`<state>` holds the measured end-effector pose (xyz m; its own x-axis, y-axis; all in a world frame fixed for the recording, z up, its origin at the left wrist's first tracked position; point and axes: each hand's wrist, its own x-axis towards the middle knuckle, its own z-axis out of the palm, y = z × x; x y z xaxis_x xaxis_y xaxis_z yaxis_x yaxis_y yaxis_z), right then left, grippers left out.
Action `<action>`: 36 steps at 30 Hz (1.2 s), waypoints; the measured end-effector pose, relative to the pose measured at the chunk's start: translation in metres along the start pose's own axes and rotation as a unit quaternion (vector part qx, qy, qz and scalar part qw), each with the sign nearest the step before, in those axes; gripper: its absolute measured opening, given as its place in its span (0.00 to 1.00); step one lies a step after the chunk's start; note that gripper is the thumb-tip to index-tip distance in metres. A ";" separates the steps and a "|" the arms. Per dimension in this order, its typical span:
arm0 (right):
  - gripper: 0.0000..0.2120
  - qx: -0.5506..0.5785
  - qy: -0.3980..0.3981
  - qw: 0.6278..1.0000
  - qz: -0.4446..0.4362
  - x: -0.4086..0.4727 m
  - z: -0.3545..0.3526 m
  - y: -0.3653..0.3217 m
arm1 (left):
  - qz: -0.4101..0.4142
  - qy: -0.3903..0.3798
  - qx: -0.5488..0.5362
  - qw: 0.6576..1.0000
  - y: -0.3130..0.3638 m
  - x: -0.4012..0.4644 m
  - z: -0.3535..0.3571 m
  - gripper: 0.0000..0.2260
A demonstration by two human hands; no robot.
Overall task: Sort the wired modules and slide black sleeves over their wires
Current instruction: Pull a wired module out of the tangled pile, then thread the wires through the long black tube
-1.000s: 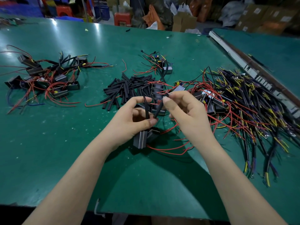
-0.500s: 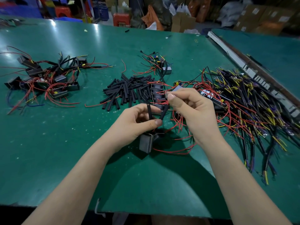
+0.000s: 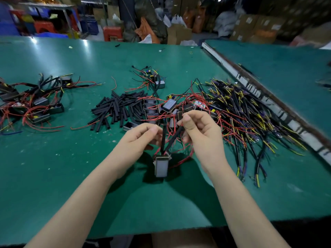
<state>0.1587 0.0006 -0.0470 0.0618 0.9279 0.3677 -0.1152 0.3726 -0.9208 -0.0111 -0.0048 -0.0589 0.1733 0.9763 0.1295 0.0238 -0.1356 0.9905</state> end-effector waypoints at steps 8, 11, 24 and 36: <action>0.07 -0.096 0.030 0.995 0.004 0.000 -0.022 0.002 | 0.056 0.025 -0.067 0.996 0.015 0.016 0.058 0.09; 0.05 -0.145 0.022 0.989 0.032 0.008 -0.032 -0.001 | 0.076 0.047 -0.050 0.995 0.011 0.018 0.073 0.06; 0.06 -0.474 0.215 0.841 0.149 0.018 -0.160 -0.025 | 0.080 0.055 0.023 0.995 -0.005 0.012 0.068 0.05; 0.05 -0.589 -0.008 0.763 0.265 0.008 -0.157 -0.042 | 0.078 0.037 -0.005 0.996 -0.003 0.009 0.072 0.06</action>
<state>0.3201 -0.0096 -0.0254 0.3034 0.9471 -0.1044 0.8522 -0.3187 -0.4149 0.0612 -0.0082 -0.0645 0.1006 0.9534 0.2845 -0.0084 -0.2851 0.9585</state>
